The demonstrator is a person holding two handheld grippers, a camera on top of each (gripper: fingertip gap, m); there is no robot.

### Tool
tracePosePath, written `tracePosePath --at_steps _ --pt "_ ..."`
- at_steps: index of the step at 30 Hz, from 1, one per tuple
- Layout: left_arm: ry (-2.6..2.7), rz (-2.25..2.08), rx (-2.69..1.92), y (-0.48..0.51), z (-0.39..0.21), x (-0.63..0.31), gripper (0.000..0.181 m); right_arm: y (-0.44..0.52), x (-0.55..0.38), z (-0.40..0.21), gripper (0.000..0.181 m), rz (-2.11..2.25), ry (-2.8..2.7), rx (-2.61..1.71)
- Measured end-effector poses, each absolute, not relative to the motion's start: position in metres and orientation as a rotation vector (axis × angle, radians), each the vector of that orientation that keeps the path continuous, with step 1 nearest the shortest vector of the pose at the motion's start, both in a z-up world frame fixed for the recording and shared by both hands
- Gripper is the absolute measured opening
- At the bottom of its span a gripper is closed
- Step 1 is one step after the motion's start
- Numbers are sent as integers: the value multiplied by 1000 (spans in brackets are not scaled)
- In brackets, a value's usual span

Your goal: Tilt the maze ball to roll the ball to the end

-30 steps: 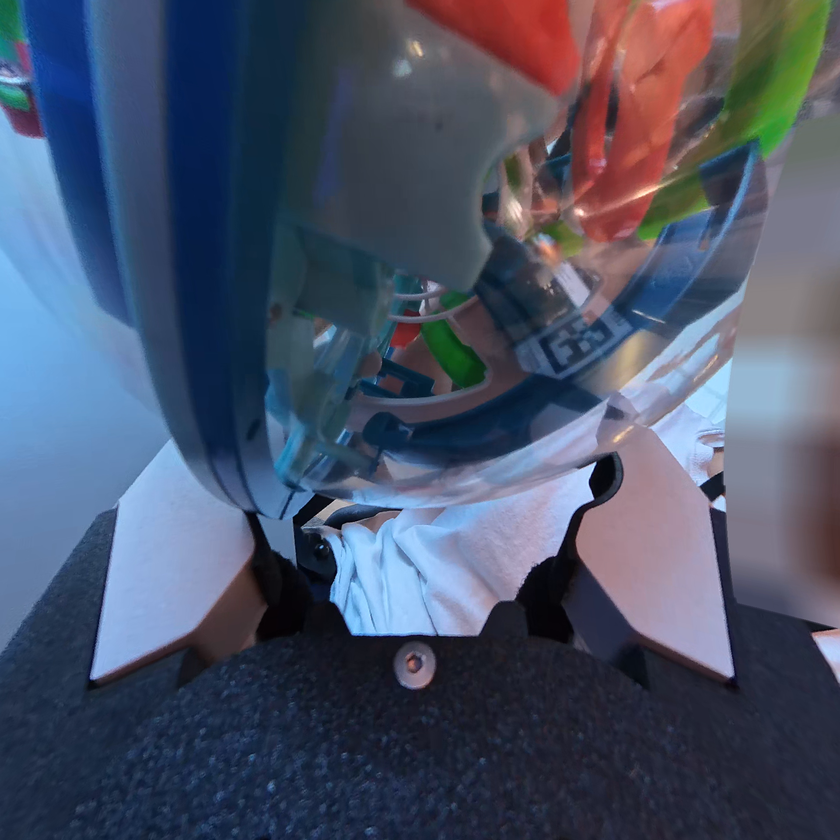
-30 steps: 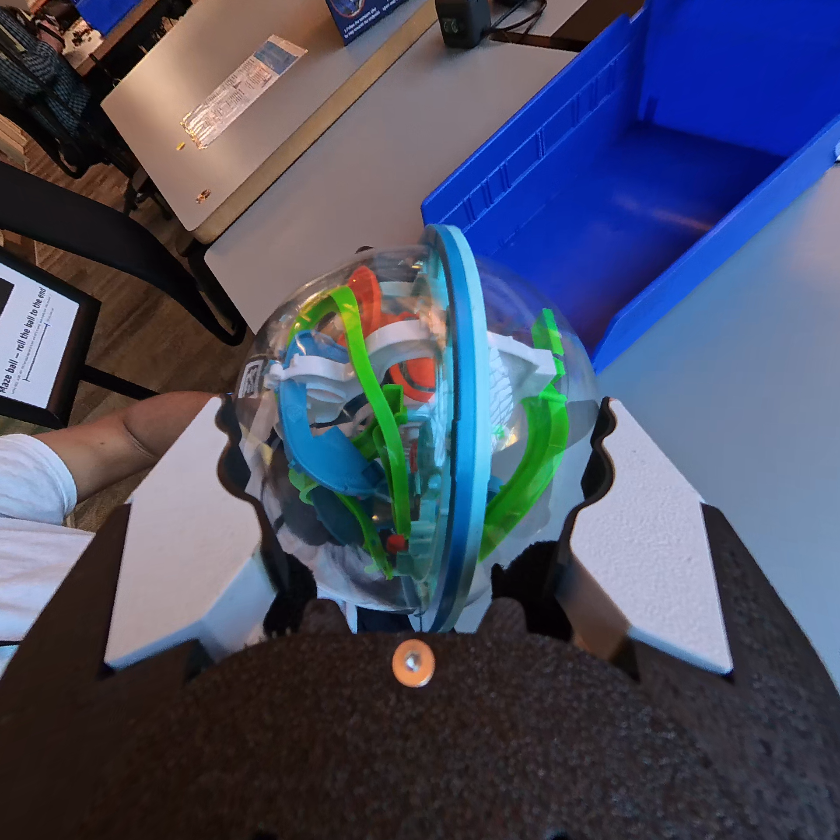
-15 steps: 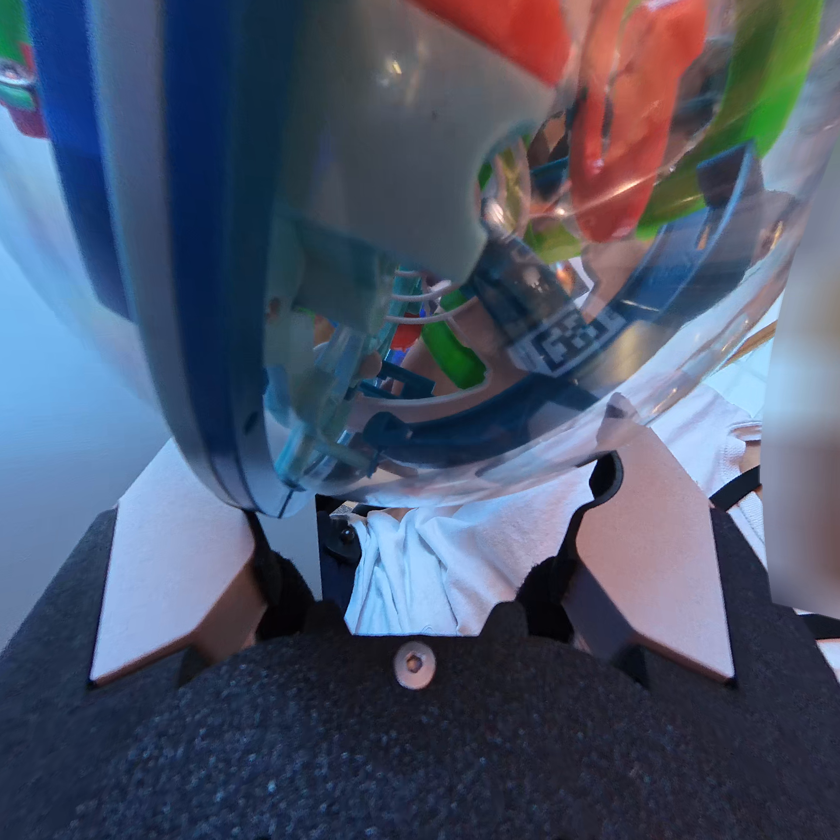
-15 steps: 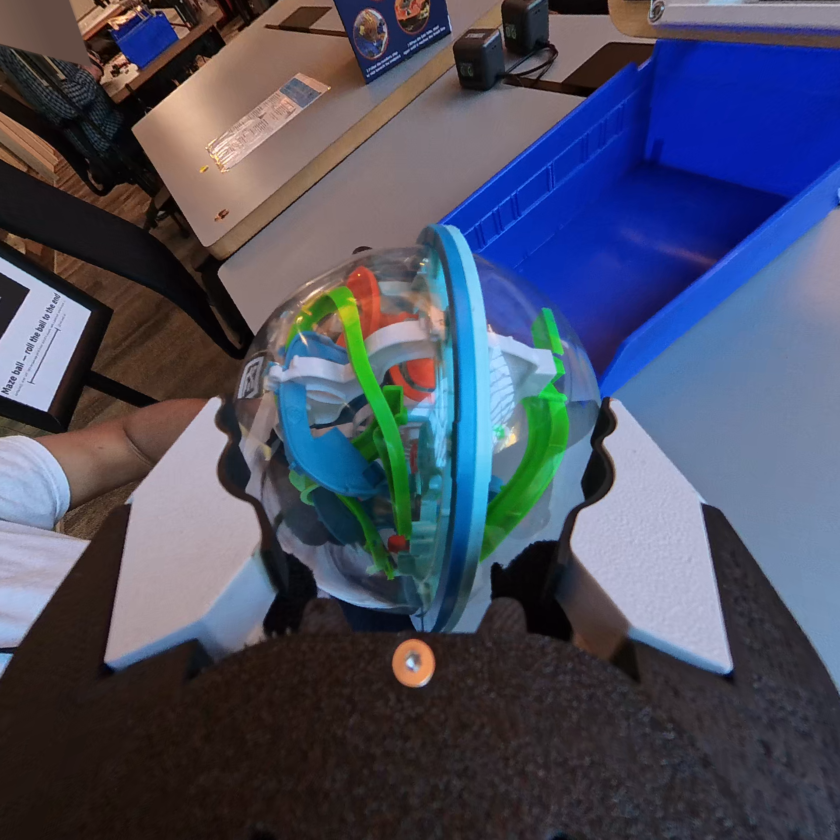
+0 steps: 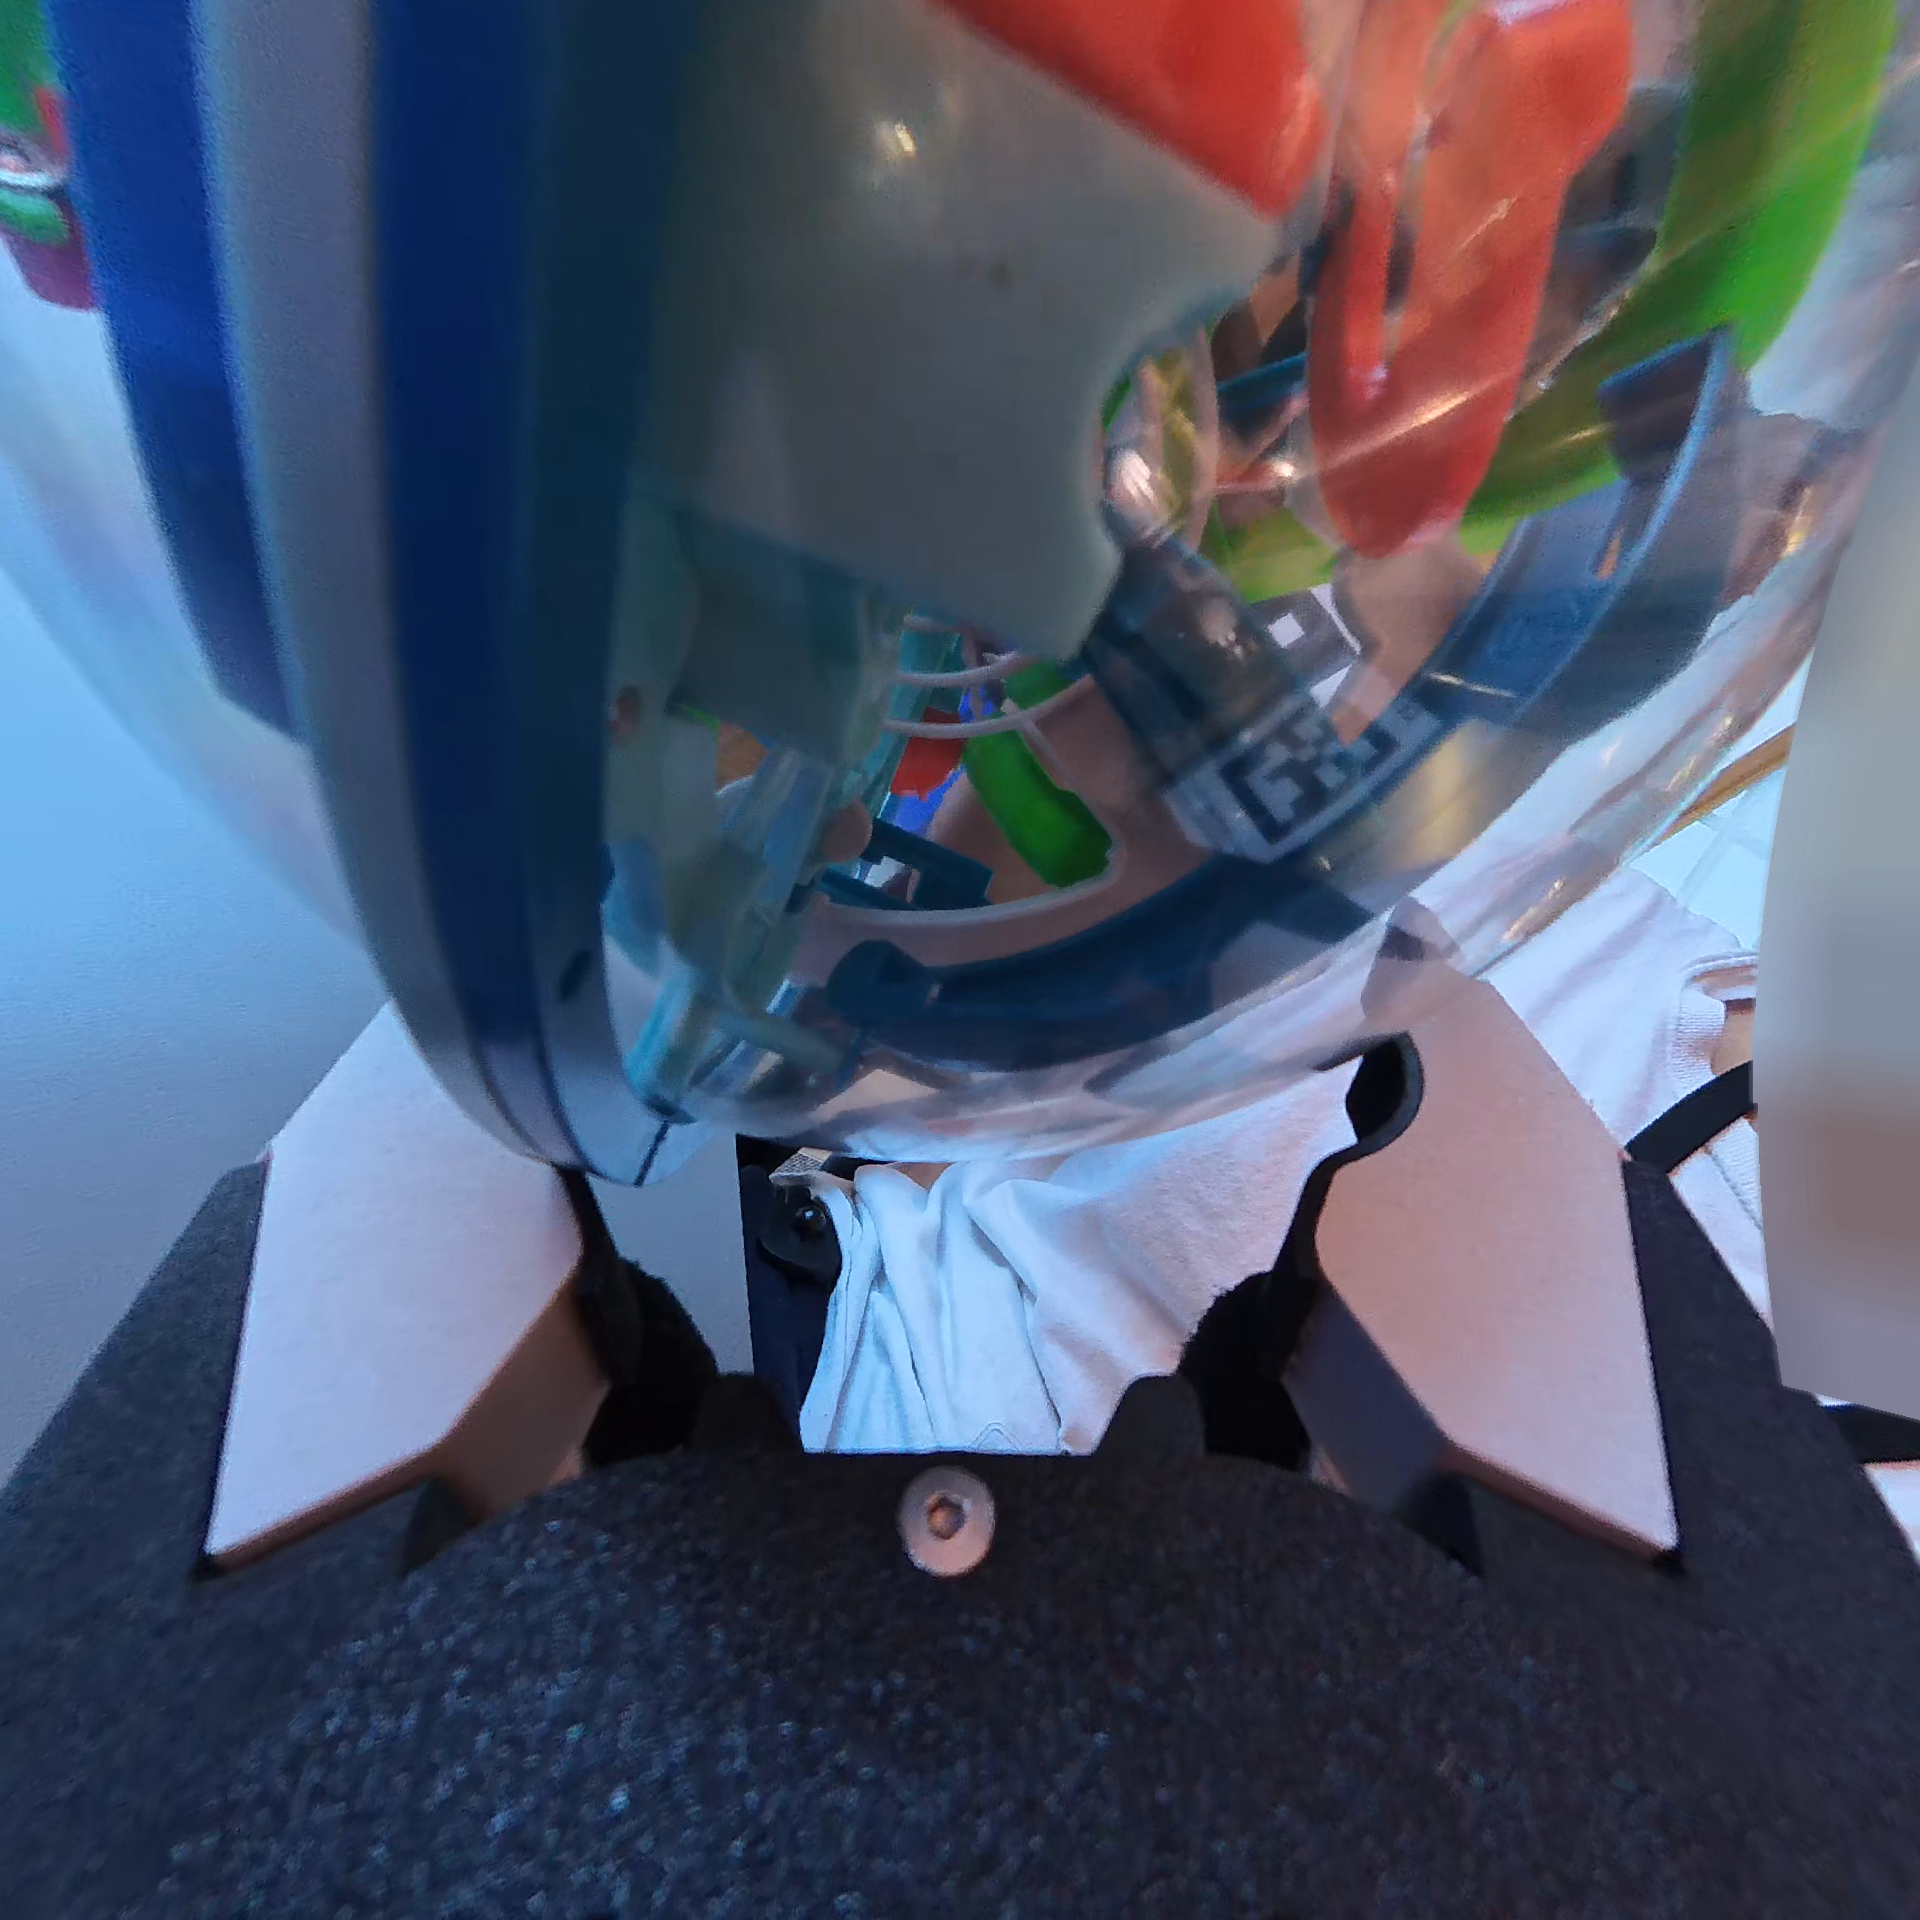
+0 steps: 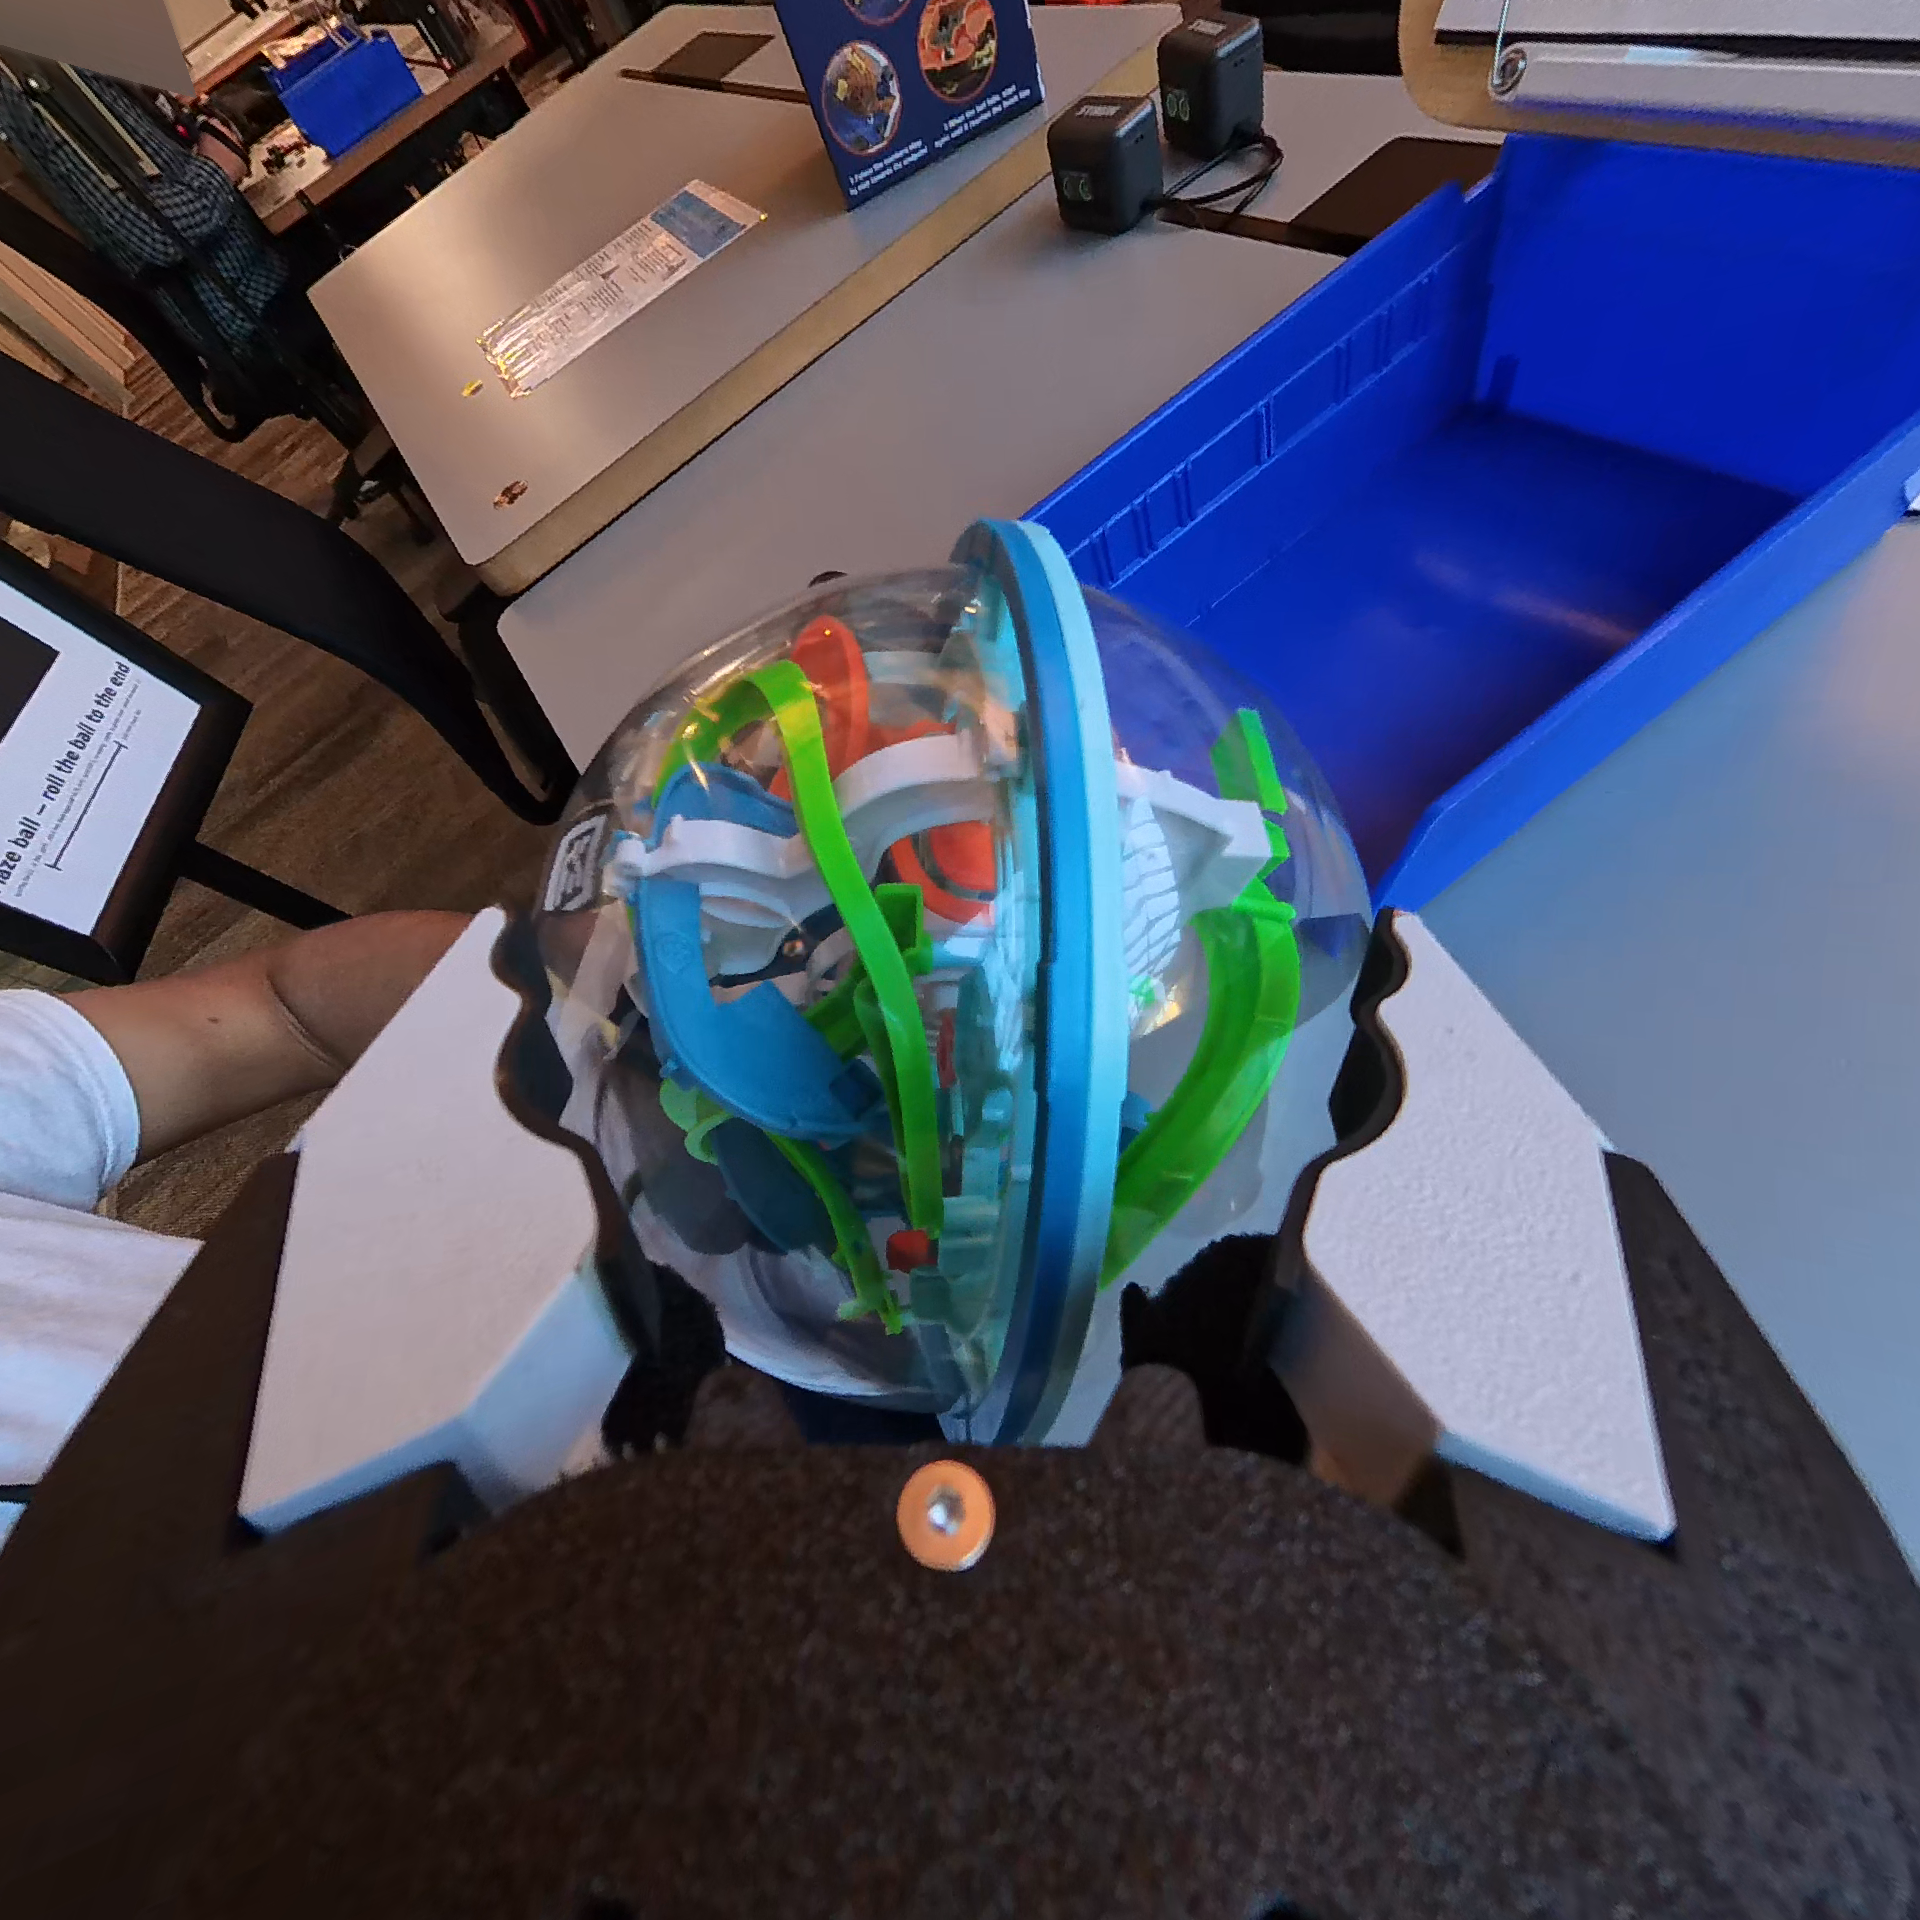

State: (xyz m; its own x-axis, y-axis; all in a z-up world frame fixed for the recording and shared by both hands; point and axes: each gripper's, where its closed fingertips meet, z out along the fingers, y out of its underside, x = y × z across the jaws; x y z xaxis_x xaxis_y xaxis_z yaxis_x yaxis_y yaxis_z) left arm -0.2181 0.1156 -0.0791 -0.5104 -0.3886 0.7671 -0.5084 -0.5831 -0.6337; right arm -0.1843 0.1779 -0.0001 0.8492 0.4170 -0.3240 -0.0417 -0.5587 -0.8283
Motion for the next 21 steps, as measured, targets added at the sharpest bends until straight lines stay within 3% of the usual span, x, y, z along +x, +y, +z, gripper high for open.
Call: tracePosePath --at_steps 21 --pt "-1269 2309 1431 113 -71 -218 153 187 -187 5 148 602 -265 -2155"
